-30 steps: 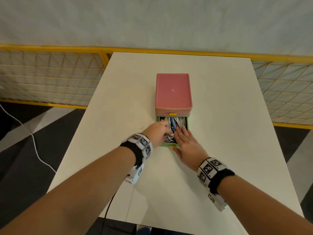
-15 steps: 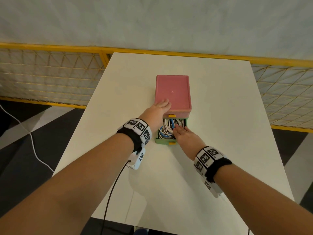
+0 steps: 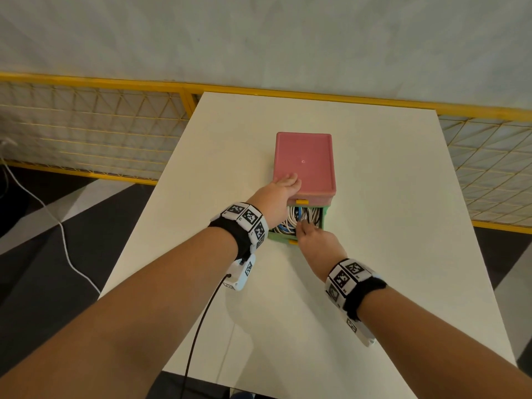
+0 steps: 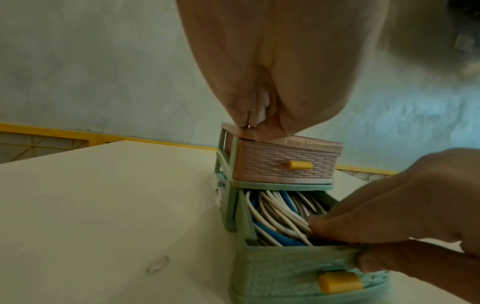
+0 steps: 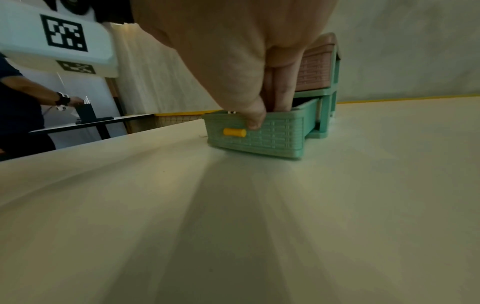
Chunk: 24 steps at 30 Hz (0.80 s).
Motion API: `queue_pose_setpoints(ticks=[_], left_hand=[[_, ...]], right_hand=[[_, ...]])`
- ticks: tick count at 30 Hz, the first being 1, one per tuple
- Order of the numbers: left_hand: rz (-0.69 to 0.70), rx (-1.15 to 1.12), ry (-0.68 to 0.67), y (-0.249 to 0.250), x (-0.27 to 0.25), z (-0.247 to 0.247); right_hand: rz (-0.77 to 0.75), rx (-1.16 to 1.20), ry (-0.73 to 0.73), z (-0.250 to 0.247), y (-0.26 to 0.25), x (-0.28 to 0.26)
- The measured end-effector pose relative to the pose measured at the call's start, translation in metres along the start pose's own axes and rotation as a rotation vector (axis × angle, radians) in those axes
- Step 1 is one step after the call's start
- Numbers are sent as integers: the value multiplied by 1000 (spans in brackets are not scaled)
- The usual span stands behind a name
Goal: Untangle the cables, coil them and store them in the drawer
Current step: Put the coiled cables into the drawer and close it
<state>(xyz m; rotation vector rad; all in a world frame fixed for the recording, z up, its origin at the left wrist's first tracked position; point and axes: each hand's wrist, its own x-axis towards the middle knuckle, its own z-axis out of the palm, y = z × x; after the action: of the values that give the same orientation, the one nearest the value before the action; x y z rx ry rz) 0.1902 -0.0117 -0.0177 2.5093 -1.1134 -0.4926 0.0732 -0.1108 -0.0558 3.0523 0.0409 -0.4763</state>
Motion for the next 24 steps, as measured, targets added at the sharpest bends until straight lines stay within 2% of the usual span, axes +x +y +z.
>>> queue_pose_setpoints(ticks=[5,9,14,18,24], left_hand=[[-6,-23,-12,0,-1,-1],[-14,-42,-13,-2,2,0],[3,-39,3,-5,3,-1],[19,-20,11,-4,2,1],[16,-19,1,-2,-1,-2]], right_hand=[[0,-58,-44,-3,-1,9],[58,12,52,-11,8,22],[55,174,164,0,17,11],[68,52,184,14,10,14],[121,14,176,8,2,24]])
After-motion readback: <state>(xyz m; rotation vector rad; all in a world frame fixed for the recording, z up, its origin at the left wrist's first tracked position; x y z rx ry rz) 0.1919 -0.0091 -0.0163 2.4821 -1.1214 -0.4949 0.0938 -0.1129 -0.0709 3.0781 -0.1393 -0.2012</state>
